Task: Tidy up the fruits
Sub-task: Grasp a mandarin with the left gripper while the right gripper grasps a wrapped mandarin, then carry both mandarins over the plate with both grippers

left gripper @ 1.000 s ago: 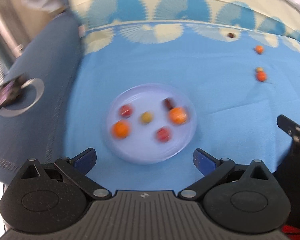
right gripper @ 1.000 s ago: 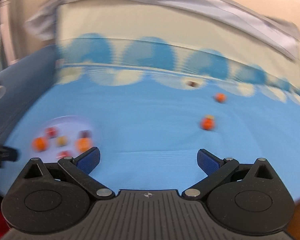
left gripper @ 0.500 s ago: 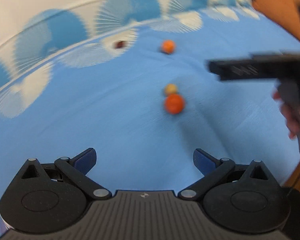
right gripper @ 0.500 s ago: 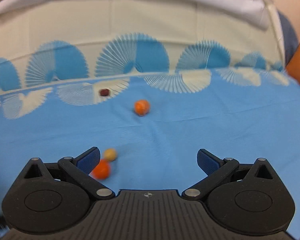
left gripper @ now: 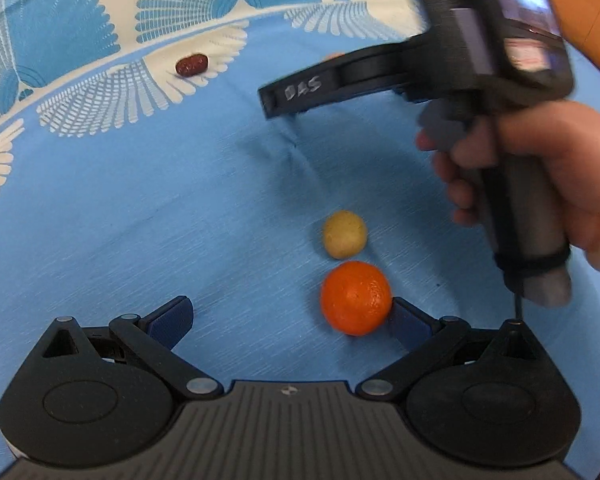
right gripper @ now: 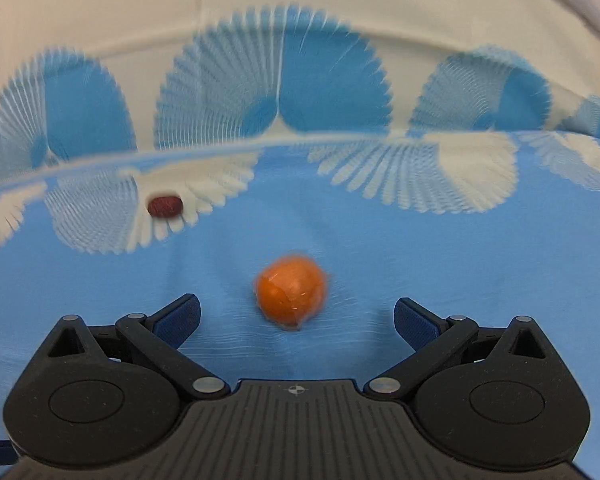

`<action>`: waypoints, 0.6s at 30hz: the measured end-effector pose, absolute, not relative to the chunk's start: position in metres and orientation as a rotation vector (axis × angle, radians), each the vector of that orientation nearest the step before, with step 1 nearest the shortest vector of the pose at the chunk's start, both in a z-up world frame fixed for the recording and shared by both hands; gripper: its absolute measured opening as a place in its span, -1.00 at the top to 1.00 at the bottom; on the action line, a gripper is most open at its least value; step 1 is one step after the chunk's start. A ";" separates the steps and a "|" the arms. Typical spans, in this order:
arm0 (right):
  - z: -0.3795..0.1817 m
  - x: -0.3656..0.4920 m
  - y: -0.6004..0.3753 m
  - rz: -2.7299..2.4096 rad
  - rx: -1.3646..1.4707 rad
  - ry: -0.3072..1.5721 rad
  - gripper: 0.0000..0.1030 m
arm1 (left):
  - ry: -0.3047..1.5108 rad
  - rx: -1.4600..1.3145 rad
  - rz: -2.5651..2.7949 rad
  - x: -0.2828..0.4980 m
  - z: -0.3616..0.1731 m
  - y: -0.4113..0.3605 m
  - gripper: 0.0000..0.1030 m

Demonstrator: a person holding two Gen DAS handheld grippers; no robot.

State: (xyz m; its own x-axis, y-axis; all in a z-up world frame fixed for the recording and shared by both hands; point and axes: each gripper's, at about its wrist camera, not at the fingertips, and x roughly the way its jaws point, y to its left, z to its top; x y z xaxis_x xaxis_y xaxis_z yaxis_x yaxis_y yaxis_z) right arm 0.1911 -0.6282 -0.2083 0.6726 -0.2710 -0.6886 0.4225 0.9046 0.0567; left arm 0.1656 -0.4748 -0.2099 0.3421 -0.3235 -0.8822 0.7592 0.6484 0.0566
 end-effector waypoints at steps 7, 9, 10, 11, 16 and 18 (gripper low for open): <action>-0.198 0.169 -0.622 -0.450 0.207 0.628 0.26 | 0.945 0.460 -0.881 0.150 -0.183 -0.467 0.32; -0.192 0.159 -0.628 -0.483 0.276 0.608 0.26 | 0.948 0.436 -0.875 0.151 -0.176 -0.460 0.32; -0.189 0.154 -0.629 -0.503 0.284 0.604 0.26 | 0.947 0.437 -0.861 0.151 -0.172 -0.457 0.32; -0.184 0.148 -0.628 -0.520 0.278 0.597 0.26 | 0.941 0.435 -0.851 0.151 -0.168 -0.453 0.33; -0.149 0.095 -0.607 -0.556 0.225 0.530 0.26 | 0.864 0.420 -0.786 0.148 -0.134 -0.405 0.32; -0.132 0.067 -0.589 -0.556 0.220 0.498 0.26 | 0.848 0.410 -0.756 0.144 -0.118 -0.379 0.32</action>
State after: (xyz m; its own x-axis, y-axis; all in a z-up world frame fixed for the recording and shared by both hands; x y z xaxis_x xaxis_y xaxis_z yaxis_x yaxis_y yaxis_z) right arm 0.0669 -0.5893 -0.1318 0.7354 -0.4494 -0.5072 0.5535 0.8302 0.0669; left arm 0.1435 -0.3791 -0.1183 0.4294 -0.4312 -0.7935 0.7386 0.6733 0.0337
